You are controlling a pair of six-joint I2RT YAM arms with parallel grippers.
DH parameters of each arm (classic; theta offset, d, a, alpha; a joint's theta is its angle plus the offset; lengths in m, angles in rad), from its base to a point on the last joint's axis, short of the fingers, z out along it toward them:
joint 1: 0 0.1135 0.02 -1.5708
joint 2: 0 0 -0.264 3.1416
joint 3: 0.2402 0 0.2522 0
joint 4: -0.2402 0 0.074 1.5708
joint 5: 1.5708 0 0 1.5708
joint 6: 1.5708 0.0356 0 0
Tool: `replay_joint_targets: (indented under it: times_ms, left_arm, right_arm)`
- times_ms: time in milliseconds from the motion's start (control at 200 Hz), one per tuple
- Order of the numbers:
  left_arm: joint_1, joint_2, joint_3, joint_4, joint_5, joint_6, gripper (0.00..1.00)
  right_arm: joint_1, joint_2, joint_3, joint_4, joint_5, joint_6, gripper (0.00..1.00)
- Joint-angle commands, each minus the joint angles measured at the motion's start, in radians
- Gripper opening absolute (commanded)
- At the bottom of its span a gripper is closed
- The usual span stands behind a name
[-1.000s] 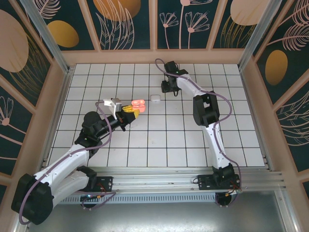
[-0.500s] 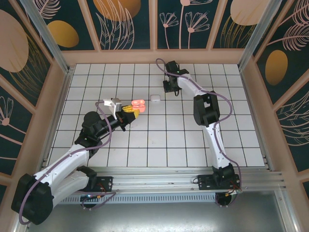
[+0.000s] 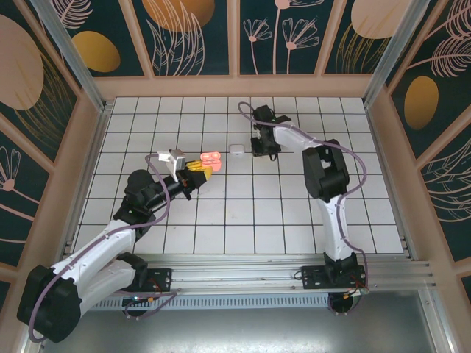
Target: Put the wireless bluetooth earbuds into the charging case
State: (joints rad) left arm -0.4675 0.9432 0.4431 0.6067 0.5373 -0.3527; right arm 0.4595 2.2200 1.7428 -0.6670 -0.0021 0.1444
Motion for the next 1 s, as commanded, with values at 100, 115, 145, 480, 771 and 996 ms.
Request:
replay_joint_targets:
  times_ms: [100,115,145,480,771,996]
  left_arm:
    - [-0.005,-0.021,-0.006,-0.009,-0.002,-0.011,0.00]
    - [-0.003,-0.021,-0.007,-0.012,-0.002,-0.012,0.00]
    - [-0.003,-0.020,-0.007,-0.017,-0.002,-0.012,0.00]
    - [-0.003,-0.023,0.001,-0.022,0.012,-0.028,0.00]
    - [-0.003,-0.023,0.004,-0.025,0.011,-0.037,0.00]
    - [-0.003,-0.008,0.006,-0.021,0.008,-0.039,0.00]
  right_arm:
    - [0.074,-0.262,-0.317,0.061,0.001,0.146,0.32]
    - [0.080,-0.277,-0.343,0.068,0.001,0.157,0.32]
    - [0.091,-0.302,-0.392,0.078,0.002,0.179,0.32]
    - [0.204,-0.415,-0.613,0.111,0.022,0.336,0.32]
    - [0.093,-0.353,-0.383,0.073,0.056,0.269,0.36]
    - [0.005,-0.128,-0.079,-0.007,0.047,0.140,0.41]
